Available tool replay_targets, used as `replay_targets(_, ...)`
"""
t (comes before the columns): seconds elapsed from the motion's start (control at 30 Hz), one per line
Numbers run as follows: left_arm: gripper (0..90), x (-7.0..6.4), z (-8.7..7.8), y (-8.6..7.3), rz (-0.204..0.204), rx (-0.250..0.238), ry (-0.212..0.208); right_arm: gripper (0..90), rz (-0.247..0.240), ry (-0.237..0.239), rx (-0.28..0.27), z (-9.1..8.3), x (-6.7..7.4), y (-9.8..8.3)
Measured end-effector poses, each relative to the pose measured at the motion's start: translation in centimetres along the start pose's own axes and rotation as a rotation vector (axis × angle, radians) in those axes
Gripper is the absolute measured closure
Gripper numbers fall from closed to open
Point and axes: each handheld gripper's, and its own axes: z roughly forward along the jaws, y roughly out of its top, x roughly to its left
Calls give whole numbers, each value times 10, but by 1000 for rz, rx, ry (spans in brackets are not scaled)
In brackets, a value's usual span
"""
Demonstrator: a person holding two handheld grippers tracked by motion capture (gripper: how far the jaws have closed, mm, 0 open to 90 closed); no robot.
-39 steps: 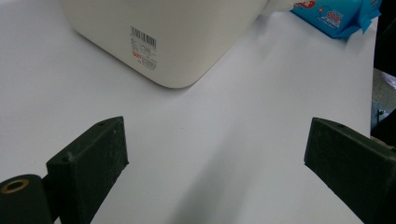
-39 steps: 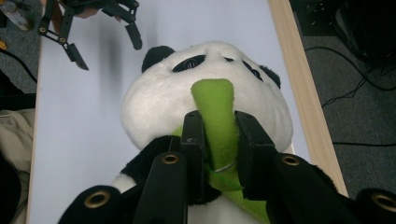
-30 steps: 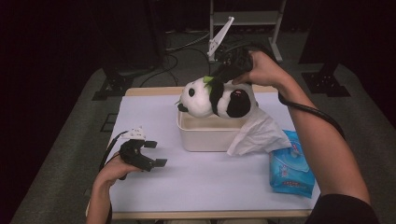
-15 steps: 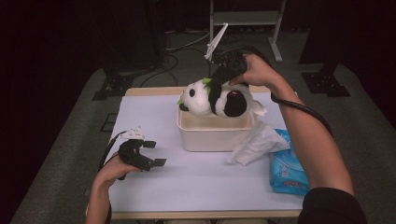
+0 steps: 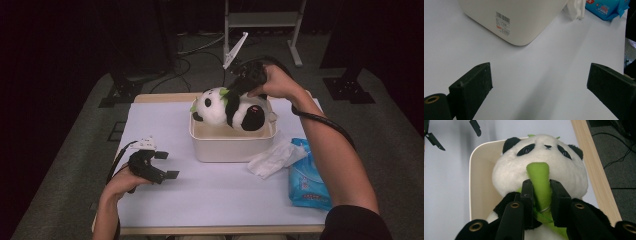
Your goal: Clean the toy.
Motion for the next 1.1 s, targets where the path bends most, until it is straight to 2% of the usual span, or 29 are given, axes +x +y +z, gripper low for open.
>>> replay_targets(0.47,51,0,0,0,0,1,2,739,-18,21,14,9,8,-2)
replay_targets(0.6,51,0,-1,-1,0,2,3,738,-11,28,23,14,9,-7)
replay_targets(0.8,51,0,-1,-1,-3,2,5,737,-5,52,8,21,10,-14)
replay_targets(1.03,51,1,-1,-2,-4,1,7,732,10,67,31,35,13,-25)
replay_targets(1.1,51,1,-1,-2,-1,4,7,732,13,72,20,38,13,-28)
